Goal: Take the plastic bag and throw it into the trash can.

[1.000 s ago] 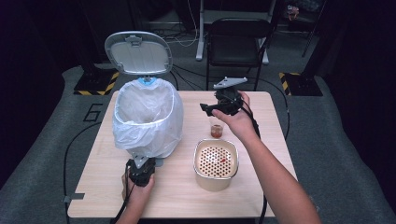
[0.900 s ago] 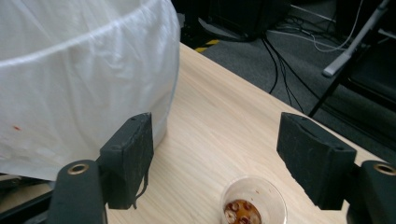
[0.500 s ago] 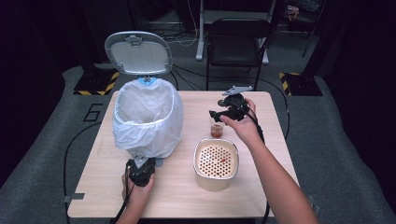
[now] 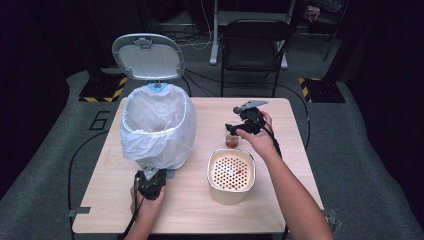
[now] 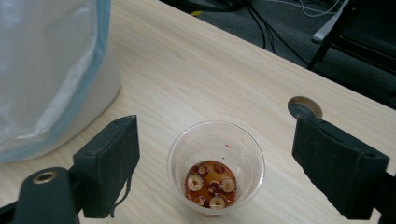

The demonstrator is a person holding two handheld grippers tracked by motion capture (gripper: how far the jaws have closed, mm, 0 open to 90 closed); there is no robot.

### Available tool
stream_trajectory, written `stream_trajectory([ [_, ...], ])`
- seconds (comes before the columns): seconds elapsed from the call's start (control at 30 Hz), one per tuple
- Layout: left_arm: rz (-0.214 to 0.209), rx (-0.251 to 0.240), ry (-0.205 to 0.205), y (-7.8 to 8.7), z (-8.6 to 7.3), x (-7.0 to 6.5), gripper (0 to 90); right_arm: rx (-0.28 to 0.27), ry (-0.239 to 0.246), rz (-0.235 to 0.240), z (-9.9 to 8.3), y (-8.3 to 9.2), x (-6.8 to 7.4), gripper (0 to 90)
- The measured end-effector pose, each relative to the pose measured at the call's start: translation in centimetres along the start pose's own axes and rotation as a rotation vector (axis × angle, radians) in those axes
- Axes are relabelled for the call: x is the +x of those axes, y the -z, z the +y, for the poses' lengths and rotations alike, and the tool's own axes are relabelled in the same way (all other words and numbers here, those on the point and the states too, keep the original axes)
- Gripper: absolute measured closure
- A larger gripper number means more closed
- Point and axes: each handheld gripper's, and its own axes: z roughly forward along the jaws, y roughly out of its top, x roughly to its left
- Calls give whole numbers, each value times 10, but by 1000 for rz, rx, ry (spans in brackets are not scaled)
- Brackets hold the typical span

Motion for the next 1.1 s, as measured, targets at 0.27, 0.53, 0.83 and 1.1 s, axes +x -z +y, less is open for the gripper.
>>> stream_trajectory([
  [0.27, -8, -18, 26, -1, 0, -1, 786, 30, -4, -31, -5, -11, -5, 118],
  [0.53, -12, -18, 24, -1, 0, 0, 786, 39, -32, -41, -8, -19, -5, 94],
  [0.83, -10, -18, 22, -1, 0, 0, 786, 70, -31, -53, -12, -29, -9, 68],
  [1.1, -3, -14, 4, 0, 0, 1, 786, 85, -28, -47, -18, -39, -9, 64],
])
